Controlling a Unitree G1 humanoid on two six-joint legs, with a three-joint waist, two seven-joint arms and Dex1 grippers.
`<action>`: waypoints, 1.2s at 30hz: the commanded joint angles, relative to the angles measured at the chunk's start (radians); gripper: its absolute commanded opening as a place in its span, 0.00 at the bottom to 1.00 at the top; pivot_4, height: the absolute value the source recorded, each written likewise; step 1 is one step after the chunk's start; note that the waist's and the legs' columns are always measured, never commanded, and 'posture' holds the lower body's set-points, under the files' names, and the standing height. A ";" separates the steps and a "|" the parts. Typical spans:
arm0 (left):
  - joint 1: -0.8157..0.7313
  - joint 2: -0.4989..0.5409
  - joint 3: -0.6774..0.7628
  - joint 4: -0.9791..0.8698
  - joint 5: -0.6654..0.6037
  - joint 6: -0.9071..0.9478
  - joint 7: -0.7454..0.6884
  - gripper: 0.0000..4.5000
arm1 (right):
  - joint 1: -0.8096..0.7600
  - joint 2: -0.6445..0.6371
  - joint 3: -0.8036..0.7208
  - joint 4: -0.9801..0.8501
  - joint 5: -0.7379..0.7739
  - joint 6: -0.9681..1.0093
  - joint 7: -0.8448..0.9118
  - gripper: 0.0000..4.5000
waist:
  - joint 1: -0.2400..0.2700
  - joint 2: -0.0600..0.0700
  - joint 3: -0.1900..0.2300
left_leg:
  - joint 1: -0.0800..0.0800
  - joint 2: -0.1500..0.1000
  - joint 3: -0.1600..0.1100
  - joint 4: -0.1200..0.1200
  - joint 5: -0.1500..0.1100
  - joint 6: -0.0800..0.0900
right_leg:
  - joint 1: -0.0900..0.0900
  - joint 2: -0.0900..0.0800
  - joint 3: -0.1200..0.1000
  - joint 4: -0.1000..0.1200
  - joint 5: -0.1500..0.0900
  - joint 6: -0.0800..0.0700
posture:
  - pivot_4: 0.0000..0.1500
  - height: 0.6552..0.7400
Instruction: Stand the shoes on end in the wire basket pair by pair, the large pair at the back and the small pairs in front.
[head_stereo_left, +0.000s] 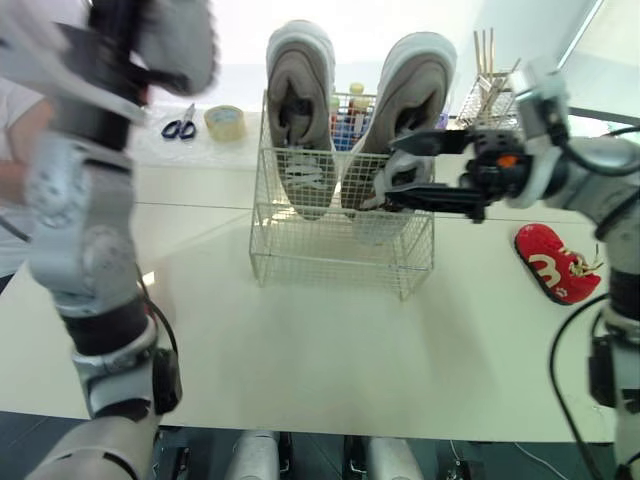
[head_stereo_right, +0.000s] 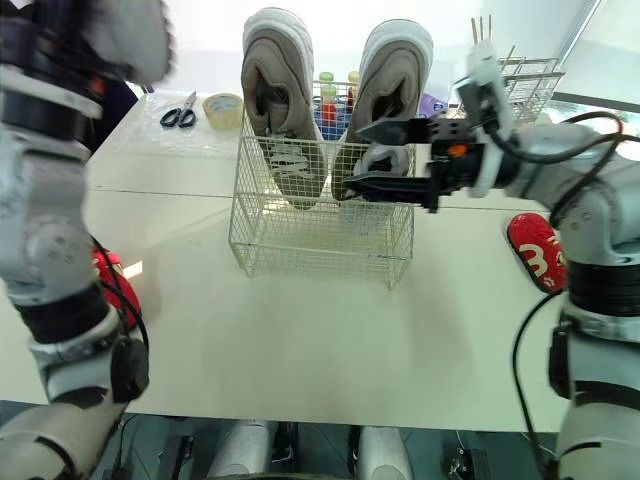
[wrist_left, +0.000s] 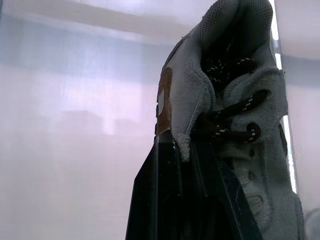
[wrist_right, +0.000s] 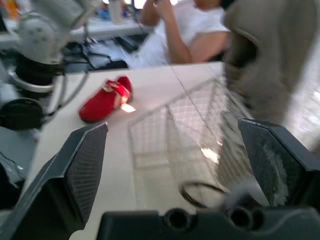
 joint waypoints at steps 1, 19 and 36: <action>0.025 -0.065 -0.084 0.026 0.058 -0.122 -0.038 0.01 | -0.045 -0.072 -0.012 -0.001 -0.023 -0.010 0.053 1.00 | -0.002 0.000 0.000 | 0.000 0.001 0.000 0.001 -0.002 0.003 | 0.000 0.001 0.000 0.000 0.000 0.000 | 1.00 0.94; 0.156 -0.305 -0.291 0.501 0.372 -0.669 -0.051 0.01 | 0.177 -0.127 -0.269 -0.269 0.221 0.307 -0.160 1.00 | 0.004 0.001 -0.001 | -0.002 0.000 -0.001 0.005 -0.007 0.011 | 0.001 -0.007 0.000 -0.002 0.000 -0.001 | 1.00 0.94; 0.256 -0.370 -0.257 0.545 0.264 -0.571 -0.041 0.01 | 0.392 -0.043 -0.332 -0.341 0.345 0.296 -0.346 1.00 | 0.003 0.011 -0.008 | -0.001 -0.001 -0.002 0.006 -0.007 0.012 | 0.003 -0.006 -0.001 -0.002 0.000 -0.001 | 1.00 0.94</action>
